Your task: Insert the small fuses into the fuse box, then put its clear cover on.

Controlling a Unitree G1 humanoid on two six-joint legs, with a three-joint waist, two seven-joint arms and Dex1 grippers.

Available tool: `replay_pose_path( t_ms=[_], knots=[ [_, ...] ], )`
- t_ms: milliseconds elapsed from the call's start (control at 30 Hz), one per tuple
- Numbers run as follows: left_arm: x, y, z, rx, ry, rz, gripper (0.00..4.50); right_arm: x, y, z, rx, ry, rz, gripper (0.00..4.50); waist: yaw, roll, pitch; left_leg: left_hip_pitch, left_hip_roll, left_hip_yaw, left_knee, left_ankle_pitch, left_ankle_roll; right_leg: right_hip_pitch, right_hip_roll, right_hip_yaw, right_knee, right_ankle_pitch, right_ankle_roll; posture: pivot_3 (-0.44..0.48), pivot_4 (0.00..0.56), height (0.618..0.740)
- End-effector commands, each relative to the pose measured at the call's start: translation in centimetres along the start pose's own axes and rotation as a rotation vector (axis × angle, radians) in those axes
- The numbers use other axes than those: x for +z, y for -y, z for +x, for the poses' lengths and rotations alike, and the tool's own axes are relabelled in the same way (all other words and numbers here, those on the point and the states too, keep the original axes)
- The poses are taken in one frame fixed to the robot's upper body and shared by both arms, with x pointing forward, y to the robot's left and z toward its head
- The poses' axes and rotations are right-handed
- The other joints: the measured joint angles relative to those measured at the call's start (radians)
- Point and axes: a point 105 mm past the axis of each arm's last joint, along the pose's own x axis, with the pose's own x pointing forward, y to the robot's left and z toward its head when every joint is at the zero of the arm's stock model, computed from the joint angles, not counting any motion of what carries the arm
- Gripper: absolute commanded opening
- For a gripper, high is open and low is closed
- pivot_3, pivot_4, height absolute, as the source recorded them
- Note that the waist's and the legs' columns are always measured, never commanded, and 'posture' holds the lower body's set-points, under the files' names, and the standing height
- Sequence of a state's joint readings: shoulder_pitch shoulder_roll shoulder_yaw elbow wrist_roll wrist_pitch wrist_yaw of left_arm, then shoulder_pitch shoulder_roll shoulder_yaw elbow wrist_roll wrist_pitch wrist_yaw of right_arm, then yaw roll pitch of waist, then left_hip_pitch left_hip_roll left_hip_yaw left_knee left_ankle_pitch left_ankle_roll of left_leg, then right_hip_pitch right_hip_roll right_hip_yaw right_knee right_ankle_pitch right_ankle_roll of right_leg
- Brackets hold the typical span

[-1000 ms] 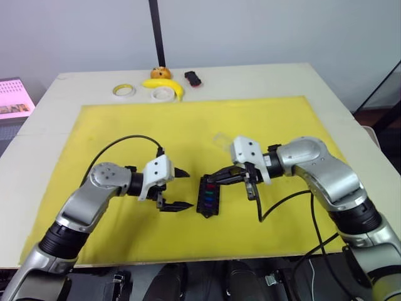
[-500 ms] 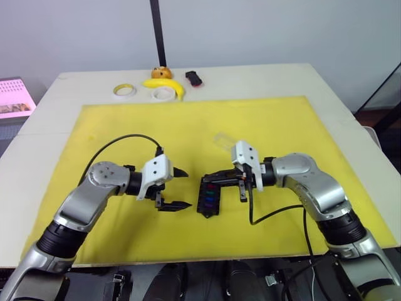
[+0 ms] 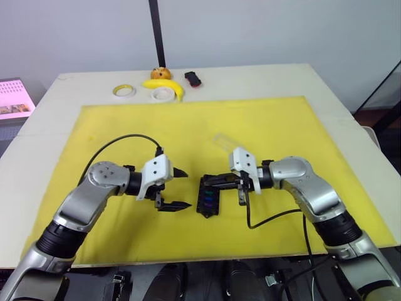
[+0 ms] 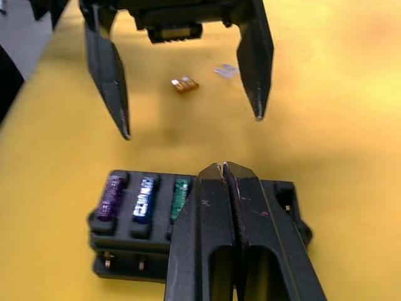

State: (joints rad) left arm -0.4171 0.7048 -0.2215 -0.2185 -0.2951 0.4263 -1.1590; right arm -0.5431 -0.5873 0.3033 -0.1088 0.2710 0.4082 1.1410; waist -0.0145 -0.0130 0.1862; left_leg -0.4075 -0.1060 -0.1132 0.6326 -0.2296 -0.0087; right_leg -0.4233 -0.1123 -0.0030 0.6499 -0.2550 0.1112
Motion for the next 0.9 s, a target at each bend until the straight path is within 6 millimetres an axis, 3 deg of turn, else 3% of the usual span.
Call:
replay_pose_path(
  t_ms=[33,900],
  knots=[
    [1.0,0.0,-0.3,0.003,0.010,0.046,4.50,-2.3,-0.3,0.5,0.010,-0.100,0.040,0.03,0.000,0.000,0.000,0.000,0.000,0.000,0.000,0.000,0.000,0.000,0.000,0.000,0.000,0.000,0.000,0.000,0.150,0.740],
    [1.0,-0.1,-0.1,0.023,0.028,0.045,4.50,-3.1,-2.2,0.5,0.142,-0.238,-0.018,0.03,0.004,-0.003,-0.003,0.001,0.000,0.000,0.000,0.000,0.000,0.002,0.000,0.000,-0.001,0.000,0.000,0.000,0.150,0.740]
  ],
)
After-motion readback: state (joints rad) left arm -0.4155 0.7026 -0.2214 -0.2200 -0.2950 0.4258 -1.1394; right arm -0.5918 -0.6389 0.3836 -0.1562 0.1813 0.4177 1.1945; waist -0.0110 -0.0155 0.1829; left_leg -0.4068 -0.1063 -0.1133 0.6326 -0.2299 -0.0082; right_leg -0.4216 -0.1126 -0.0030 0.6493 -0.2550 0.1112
